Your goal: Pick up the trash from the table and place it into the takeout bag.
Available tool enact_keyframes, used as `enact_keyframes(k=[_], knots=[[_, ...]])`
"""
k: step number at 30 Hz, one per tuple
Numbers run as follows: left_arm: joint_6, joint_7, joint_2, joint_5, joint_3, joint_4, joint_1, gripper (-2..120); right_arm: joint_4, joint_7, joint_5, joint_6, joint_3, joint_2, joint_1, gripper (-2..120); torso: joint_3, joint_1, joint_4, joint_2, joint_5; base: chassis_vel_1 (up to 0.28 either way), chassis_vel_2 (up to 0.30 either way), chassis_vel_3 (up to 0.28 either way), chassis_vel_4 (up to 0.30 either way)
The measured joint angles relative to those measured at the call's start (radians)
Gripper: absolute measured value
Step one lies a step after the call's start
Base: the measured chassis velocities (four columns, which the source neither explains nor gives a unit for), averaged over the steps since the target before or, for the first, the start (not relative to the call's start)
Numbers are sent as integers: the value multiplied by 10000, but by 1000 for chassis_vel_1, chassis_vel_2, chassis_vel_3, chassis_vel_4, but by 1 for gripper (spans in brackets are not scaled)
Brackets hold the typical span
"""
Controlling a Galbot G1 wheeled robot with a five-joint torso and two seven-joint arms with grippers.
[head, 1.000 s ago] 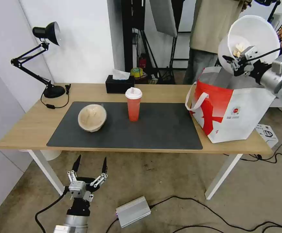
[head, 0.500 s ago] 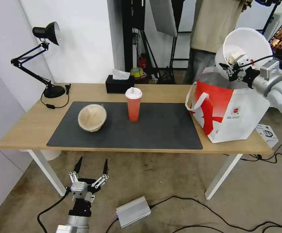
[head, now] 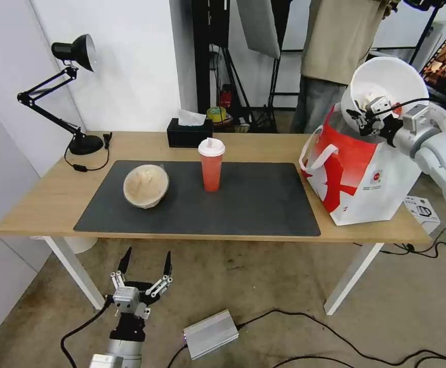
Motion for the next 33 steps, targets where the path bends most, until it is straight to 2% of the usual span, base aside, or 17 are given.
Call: enact_keyframes(k=[9,23,24,27,29,31,33], knots=[[-9,5,16,-39,-25,12,-34,100,-215,-16,-141,50,6,135,0,0,0,0,1,0,0,0,0,0,0],[-36,29,-36,-37,15,40,-40,100,228,30,-103,50,73,-125,-116,0,0,0,0,1,0,0,0,0,0],[-44,30,-35,-37,12,39,-32,100,280,39,-93,43,93,-143,-126,8,0,0,0,1,0,0,0,0,0],[-58,32,-35,-36,12,40,-27,100,382,51,-84,8,190,-154,-170,20,0,0,0,1,0,0,0,0,0],[-59,33,-37,-36,13,39,-27,100,404,55,-83,-2,219,-155,-185,22,0,0,0,1,0,0,0,0,0],[-60,37,-42,-32,28,38,-27,100,506,66,-76,-37,279,-165,-226,34,0,0,0,1,1,0,0,0,0],[-61,38,-42,-32,29,38,-28,100,530,69,-74,-40,287,-172,-233,35,0,0,0,1,1,0,0,0,0]])
